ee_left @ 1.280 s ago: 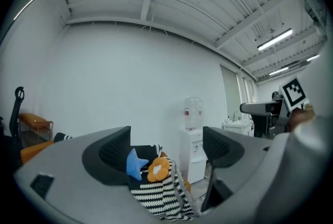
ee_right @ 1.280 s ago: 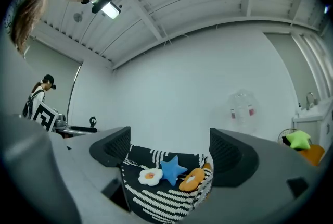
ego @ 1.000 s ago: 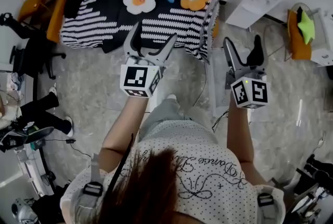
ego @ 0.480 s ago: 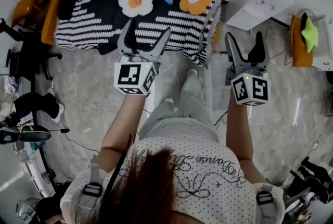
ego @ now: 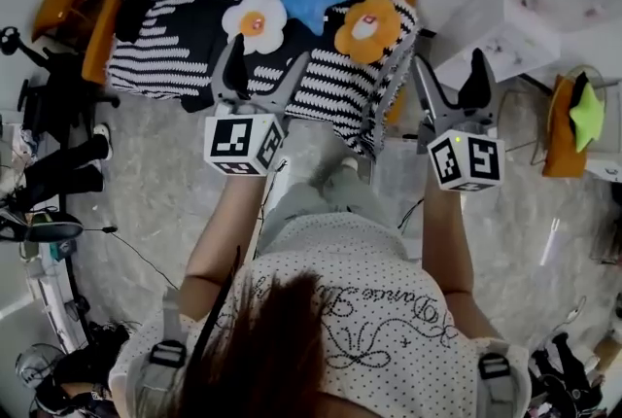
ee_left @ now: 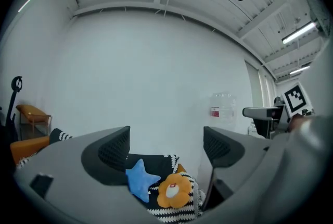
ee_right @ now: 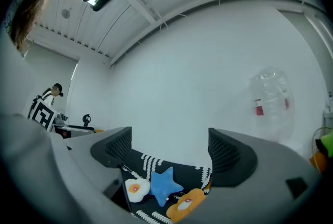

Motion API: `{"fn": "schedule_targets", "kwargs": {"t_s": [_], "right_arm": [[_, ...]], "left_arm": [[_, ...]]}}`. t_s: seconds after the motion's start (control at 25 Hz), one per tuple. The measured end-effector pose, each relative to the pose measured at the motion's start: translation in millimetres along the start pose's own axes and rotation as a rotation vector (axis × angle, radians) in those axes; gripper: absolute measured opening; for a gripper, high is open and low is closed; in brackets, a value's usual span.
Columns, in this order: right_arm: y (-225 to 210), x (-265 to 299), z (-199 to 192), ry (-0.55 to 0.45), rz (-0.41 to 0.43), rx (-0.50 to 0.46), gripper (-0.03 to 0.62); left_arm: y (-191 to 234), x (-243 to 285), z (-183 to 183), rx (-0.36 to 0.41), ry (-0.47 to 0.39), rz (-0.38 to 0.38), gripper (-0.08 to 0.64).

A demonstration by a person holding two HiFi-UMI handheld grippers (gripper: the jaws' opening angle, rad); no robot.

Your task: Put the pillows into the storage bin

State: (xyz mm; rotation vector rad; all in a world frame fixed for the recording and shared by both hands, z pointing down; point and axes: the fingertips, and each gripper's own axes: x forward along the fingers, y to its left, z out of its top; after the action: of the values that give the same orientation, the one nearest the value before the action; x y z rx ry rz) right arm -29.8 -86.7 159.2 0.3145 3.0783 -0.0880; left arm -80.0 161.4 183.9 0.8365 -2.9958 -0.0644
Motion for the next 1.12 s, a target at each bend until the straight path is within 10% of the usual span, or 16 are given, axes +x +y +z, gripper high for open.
{"fn": "schedule_targets", "kwargs": {"t_s": [0.4,1.12], "right_arm": [[-42,70,-10,0.023,0.045,0.035,0.449],[-89,256,-55,0.102,-0.062,0.028,0.443]], "left_arm": [[13,71,-1,-0.010,0.010,0.053,0.426],[104,278,-45,-0.051,0.084,-0.132,0.428]]}}
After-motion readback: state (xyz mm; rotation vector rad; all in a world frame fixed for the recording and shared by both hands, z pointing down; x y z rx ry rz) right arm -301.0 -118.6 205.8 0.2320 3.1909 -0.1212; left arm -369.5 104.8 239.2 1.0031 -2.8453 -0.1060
